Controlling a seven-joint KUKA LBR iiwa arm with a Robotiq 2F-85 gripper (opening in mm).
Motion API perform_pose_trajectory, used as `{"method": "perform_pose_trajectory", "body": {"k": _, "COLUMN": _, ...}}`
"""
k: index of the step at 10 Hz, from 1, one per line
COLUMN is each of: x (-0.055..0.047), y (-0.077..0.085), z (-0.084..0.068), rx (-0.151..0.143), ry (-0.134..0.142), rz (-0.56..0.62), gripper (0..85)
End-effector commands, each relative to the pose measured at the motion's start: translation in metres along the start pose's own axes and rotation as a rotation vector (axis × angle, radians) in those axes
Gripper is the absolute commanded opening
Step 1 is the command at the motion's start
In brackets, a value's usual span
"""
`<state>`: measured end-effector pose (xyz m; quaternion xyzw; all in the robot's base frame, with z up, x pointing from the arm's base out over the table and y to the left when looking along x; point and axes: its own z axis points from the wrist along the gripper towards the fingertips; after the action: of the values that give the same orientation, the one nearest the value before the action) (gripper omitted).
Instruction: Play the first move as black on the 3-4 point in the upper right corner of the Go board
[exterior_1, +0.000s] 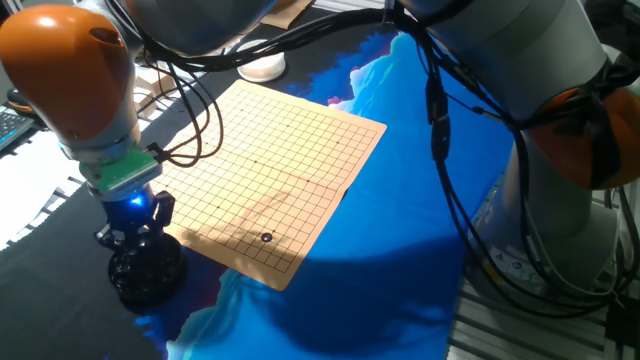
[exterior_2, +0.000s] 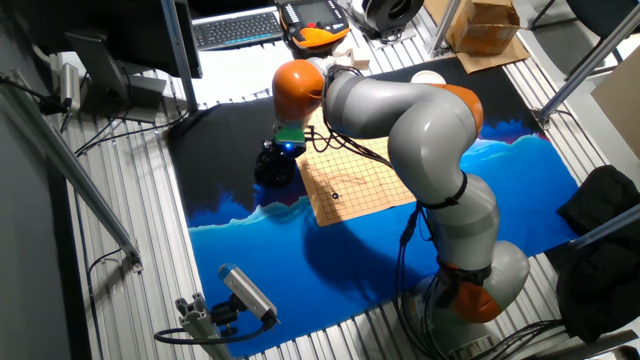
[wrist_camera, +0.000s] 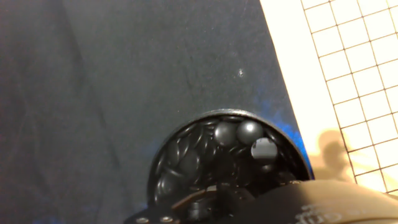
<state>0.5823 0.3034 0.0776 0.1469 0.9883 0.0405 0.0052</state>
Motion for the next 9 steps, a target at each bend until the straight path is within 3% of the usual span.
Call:
{"method": "perform_pose_trajectory", "body": {"k": 1, "x": -0.002, "y": -0.001, "z": -0.001, "rx": 0.001, "ry": -0.001, "rz": -0.003, "gripper": 34.0}}
{"method": "perform_pose_trajectory", "body": {"k": 5, "x": -0.013, "y": -0.006, "z": 0.002, "rx": -0.005, "ry": -0.002, "rz": -0.014, "gripper": 34.0}}
{"method": "perform_pose_trajectory", "body": {"k": 9, "x": -0.017, "y": -0.007, "z": 0.009, "rx": -0.018, "ry": 0.001, "rz": -0.02, "gripper": 34.0}}
